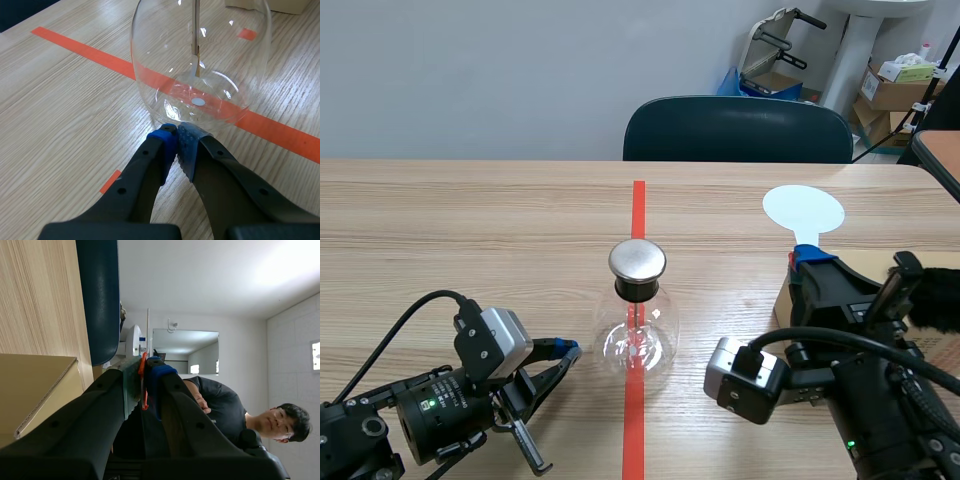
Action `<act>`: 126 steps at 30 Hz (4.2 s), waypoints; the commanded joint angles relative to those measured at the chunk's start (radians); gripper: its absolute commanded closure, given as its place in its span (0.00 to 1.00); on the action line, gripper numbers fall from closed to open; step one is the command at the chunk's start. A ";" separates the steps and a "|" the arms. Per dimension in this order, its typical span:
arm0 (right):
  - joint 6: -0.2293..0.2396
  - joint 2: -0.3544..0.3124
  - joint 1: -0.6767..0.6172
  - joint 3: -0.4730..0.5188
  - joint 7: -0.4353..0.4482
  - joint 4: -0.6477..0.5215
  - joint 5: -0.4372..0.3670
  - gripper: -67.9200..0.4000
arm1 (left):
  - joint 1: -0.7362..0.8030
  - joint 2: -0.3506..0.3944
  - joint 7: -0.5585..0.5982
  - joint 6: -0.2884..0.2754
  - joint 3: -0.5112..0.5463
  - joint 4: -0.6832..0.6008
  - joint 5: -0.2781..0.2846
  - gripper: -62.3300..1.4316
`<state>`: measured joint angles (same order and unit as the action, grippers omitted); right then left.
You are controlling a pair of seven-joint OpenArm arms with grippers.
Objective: Do the electroscope experiment
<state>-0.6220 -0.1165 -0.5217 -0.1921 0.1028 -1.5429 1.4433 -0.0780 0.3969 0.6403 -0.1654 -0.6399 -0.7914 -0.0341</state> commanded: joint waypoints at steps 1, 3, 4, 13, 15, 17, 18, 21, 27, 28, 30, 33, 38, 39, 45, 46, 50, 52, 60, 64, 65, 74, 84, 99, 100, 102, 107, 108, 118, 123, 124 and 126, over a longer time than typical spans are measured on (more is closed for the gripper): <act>-0.014 -0.008 0.006 0.003 -0.003 -0.014 -0.007 0.98 | -0.005 0.000 0.017 -0.002 0.008 -0.013 0.004 0.91; -0.014 -0.008 0.006 0.003 -0.003 -0.014 -0.007 0.98 | -0.005 0.000 0.017 -0.002 0.008 -0.013 0.004 0.91; -0.014 -0.008 0.006 0.003 -0.003 -0.014 -0.007 0.98 | -0.005 0.000 0.017 -0.002 0.008 -0.013 0.004 0.91; -0.014 -0.008 0.006 0.003 0.000 -0.014 -0.007 0.98 | -0.005 0.000 0.017 -0.002 0.008 -0.013 0.004 0.91; -0.014 -0.008 0.006 0.003 0.000 -0.014 -0.007 0.98 | -0.005 0.000 0.017 -0.002 0.008 -0.013 0.004 0.91; -0.014 -0.008 0.006 0.003 0.000 -0.014 -0.007 0.98 | -0.005 0.000 0.016 -0.002 0.008 -0.013 0.004 0.91; -0.014 -0.008 0.006 0.003 0.000 -0.014 -0.007 0.98 | -0.005 0.000 0.016 -0.002 0.008 -0.013 0.004 0.91; -0.014 -0.008 0.006 0.003 0.000 -0.014 -0.007 0.98 | -0.005 0.000 0.016 -0.002 0.008 -0.013 0.004 0.91; -0.014 -0.008 0.006 0.003 0.000 -0.014 -0.007 0.98 | -0.005 0.000 0.016 -0.002 0.008 -0.013 0.004 0.91; -0.014 -0.008 0.006 0.003 0.000 -0.014 -0.007 0.98 | -0.005 0.000 0.016 -0.002 0.008 -0.013 0.004 0.91; -0.014 -0.008 0.006 0.003 0.000 -0.014 -0.007 0.98 | -0.005 0.000 0.017 -0.002 0.008 -0.013 0.004 0.91; -0.014 -0.008 0.006 0.003 0.000 -0.014 -0.007 0.98 | -0.005 0.000 0.017 -0.002 0.008 -0.013 0.004 0.91; -0.014 -0.008 0.006 0.003 0.000 -0.014 -0.007 0.98 | -0.005 0.007 0.032 -0.002 0.008 -0.013 0.004 0.90; -0.014 -0.008 0.006 0.003 0.000 -0.014 -0.007 0.98 | -0.005 0.010 0.041 -0.002 0.008 -0.013 0.004 0.89; -0.014 -0.008 0.006 0.003 0.000 -0.014 -0.007 0.98 | -0.005 0.028 0.090 -0.002 0.008 -0.015 0.014 0.53; -0.014 -0.008 0.006 0.003 0.000 -0.014 -0.007 0.98 | -0.005 0.028 0.089 -0.002 0.008 -0.015 0.014 0.44; -0.046 -0.008 0.003 0.006 0.020 -0.014 -0.014 0.98 | -0.005 0.042 0.090 -0.005 0.008 -0.015 0.015 0.30; -0.092 -0.008 -0.013 0.019 0.064 -0.014 -0.033 0.98 | -0.005 0.050 0.099 -0.006 0.008 -0.015 0.014 0.30; -0.161 -0.008 -0.135 0.118 0.240 -0.031 -0.148 0.97 | 0.014 0.078 0.159 -0.041 0.008 -0.017 0.014 0.30; -0.161 -0.008 -0.171 0.192 0.336 -0.032 -0.230 0.97 | 0.057 0.119 0.210 -0.054 0.008 -0.054 0.014 0.30; -0.161 -0.008 -0.176 0.212 0.361 -0.032 -0.249 0.97 | 0.071 0.132 0.221 -0.056 0.008 -0.071 0.014 0.30; -0.161 -0.005 -0.151 0.334 0.554 0.057 -0.330 0.97 | 0.235 0.289 0.224 -0.070 0.008 -0.279 0.074 0.30; -0.161 -0.005 -0.045 0.344 0.578 0.206 -0.319 0.97 | 0.379 0.522 0.170 -0.118 0.008 -0.560 0.250 0.30; -0.161 -0.005 -0.013 0.344 0.532 0.290 -0.231 0.97 | 0.430 0.763 0.172 -0.168 0.008 -0.759 0.476 0.30; -0.161 -0.005 -0.013 0.344 0.532 0.290 -0.231 0.97 | 0.430 0.768 0.172 -0.172 0.008 -0.764 0.482 0.30; -0.161 -0.005 -0.013 0.344 0.529 0.290 -0.232 0.97 | 0.430 0.774 0.172 -0.175 0.008 -0.768 0.488 0.30; -0.161 -0.006 -0.013 0.344 0.502 0.290 -0.232 0.96 | 0.430 0.784 0.172 -0.178 0.008 -0.768 0.481 0.30; -0.161 -0.006 -0.013 0.344 0.502 0.290 -0.232 0.91 | 0.430 0.787 0.176 -0.177 0.008 -0.768 0.476 0.30; -0.161 -0.005 -0.013 0.344 0.502 0.290 -0.216 0.04 | 0.430 0.787 0.209 -0.174 0.008 -0.768 0.411 0.30; -0.161 -0.005 -0.012 0.344 0.502 0.290 -0.216 0.00 | 0.430 0.787 0.209 -0.174 0.008 -0.768 0.410 0.30; -0.161 -0.005 -0.013 0.344 0.502 0.290 -0.216 0.00 | 0.429 0.787 0.209 -0.174 0.008 -0.768 0.410 0.30; -0.161 -0.005 -0.013 0.344 0.502 0.290 -0.216 0.00 | 0.429 0.787 0.218 -0.174 0.008 -0.768 0.410 0.30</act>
<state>-0.7250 -0.1162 -0.5411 0.1505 0.6041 -1.2415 1.2343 0.3519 1.1831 0.8341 -0.3370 -0.6380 -1.5452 0.3714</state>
